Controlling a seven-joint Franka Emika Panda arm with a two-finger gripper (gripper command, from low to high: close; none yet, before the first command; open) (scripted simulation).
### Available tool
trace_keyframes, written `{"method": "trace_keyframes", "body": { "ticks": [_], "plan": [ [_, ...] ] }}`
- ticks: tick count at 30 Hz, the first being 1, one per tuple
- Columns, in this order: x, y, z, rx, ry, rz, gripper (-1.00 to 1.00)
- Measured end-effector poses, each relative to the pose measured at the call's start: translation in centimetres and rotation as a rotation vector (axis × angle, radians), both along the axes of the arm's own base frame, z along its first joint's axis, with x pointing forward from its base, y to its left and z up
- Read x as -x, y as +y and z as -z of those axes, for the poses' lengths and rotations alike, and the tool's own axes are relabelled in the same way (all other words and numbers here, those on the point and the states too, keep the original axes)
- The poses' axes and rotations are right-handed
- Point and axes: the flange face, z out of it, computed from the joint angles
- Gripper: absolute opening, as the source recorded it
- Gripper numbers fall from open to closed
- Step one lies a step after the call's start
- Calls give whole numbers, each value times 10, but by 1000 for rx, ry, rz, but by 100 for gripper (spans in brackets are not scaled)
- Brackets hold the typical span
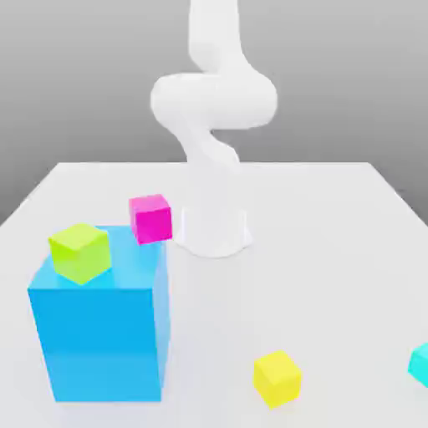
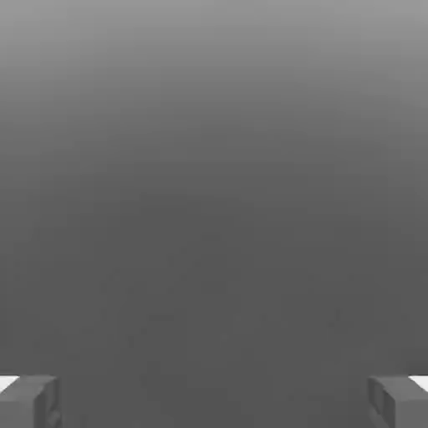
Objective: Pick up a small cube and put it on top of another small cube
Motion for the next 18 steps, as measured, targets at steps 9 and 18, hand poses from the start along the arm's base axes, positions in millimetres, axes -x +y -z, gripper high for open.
{"method": "trace_keyframes", "body": {
  "ticks": [9, 18],
  "plan": [
    [-86, 93, 134, 113, 226, -88, 0],
    [-104, 193, 287, 182, 431, -237, 0]
  ]
}}
